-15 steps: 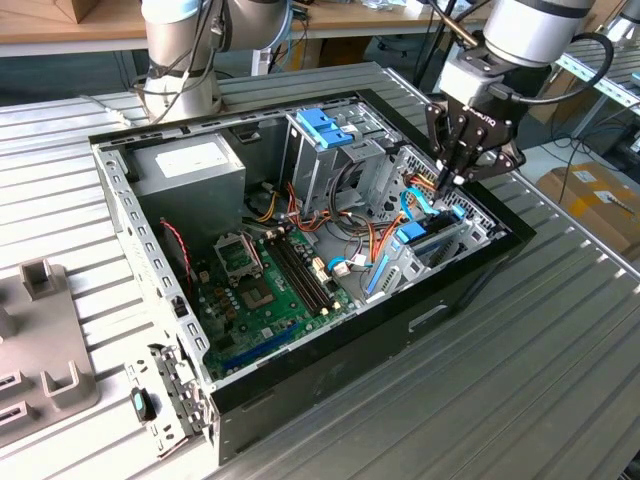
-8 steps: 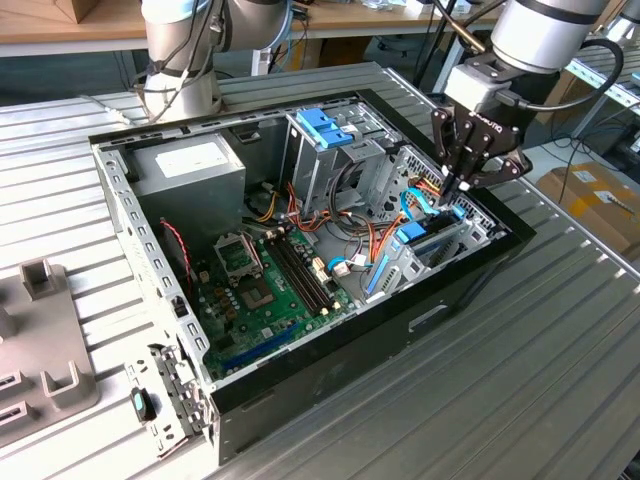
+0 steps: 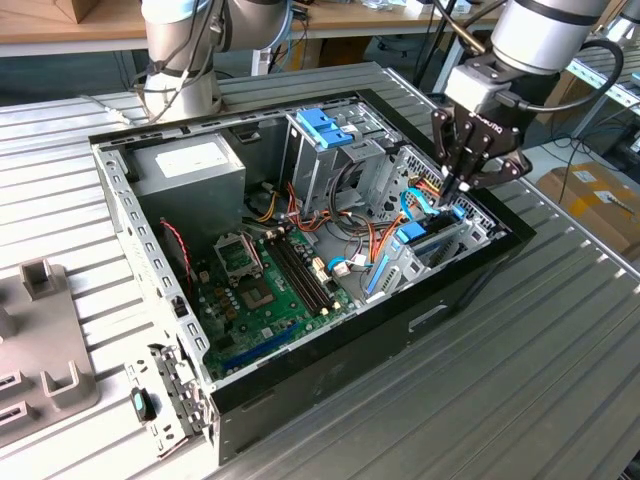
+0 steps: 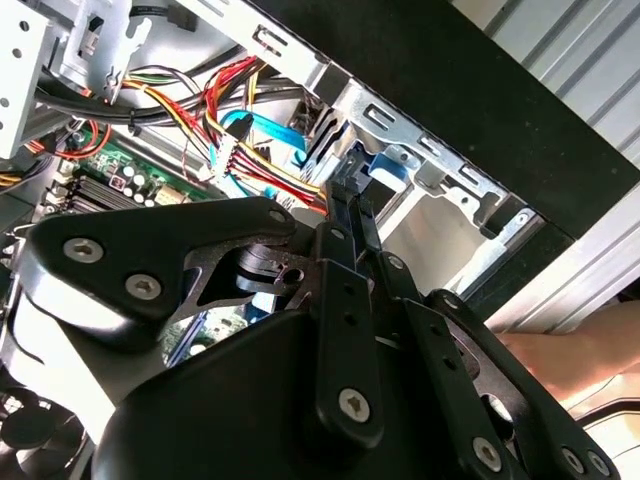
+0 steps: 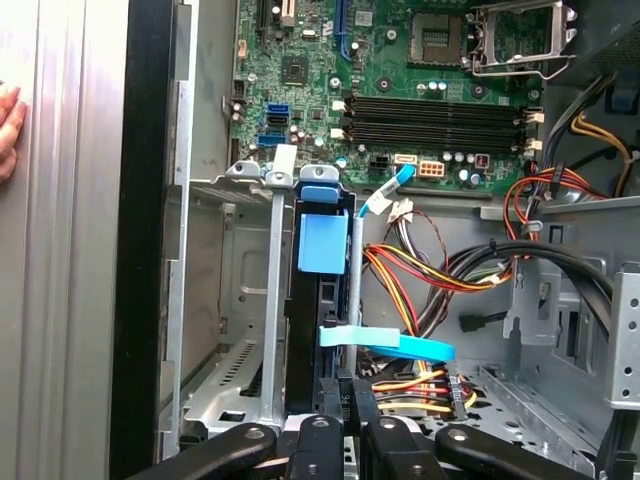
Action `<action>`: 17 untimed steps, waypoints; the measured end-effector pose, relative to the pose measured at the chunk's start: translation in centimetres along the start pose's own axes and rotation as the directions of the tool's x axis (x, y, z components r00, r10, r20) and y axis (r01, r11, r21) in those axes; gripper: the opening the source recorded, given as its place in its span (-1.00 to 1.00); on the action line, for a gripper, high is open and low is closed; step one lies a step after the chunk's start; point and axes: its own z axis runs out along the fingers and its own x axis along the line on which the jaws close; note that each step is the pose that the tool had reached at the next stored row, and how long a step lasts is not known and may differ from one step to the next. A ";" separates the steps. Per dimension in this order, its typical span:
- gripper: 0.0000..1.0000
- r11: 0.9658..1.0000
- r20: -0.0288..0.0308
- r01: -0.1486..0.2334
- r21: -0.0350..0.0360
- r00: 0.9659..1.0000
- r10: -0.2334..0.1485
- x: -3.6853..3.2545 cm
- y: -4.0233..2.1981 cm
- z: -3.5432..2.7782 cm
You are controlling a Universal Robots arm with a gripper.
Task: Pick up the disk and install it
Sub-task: 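Insert the second disk wire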
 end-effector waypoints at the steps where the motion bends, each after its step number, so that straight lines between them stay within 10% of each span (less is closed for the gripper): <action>1: -0.68 1.000 0.000 0.000 -0.002 1.000 0.000 0.00 -0.01 0.04; 17: -0.68 1.000 0.007 0.000 -0.009 1.000 0.000 0.62 0.05 0.41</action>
